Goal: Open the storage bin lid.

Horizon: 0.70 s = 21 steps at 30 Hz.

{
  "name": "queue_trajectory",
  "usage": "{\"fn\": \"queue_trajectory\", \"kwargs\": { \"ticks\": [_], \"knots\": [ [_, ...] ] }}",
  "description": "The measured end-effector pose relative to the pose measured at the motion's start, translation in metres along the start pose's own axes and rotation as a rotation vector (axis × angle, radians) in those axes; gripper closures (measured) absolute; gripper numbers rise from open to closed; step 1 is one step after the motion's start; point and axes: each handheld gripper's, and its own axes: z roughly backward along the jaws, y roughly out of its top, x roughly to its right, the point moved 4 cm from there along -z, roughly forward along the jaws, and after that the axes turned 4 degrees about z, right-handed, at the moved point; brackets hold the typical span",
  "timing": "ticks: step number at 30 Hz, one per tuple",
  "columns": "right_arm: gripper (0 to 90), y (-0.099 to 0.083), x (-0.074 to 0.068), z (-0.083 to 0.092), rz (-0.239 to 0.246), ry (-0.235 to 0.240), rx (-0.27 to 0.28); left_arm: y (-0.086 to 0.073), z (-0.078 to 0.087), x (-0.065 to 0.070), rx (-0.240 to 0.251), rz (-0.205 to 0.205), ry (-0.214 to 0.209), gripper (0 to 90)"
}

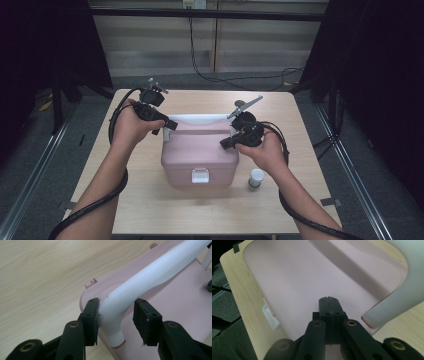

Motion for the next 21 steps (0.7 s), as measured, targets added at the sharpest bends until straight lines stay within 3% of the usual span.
{"fn": "queue_trajectory", "kwargs": {
  "ticks": [7,12,15,18,21],
  "knots": [
    [90.0,-0.001,0.0009,0.0,-0.004,0.007,0.01,0.0017,-0.0018,-0.0005,-0.014,0.01,0.042,63.6],
    [90.0,-0.0012,0.0008,0.0002,-0.008,0.008,0.011,0.0023,-0.0028,-0.0005,-0.026,-0.017,0.065,65.1],
    [90.0,-0.0021,0.0013,0.0002,-0.011,0.012,0.023,0.002,-0.0028,0.0006,-0.033,-0.016,0.069,66.0],
    [90.0,-0.0029,0.0021,0.0005,-0.009,0.019,0.034,0.0028,-0.0017,-0.0009,-0.041,-0.048,0.073,66.6],
    [90.0,-0.0048,0.0035,0.0006,-0.015,0.033,0.061,0.0015,-0.0012,-0.0022,-0.036,-0.043,0.049,67.0]
  ]
}}
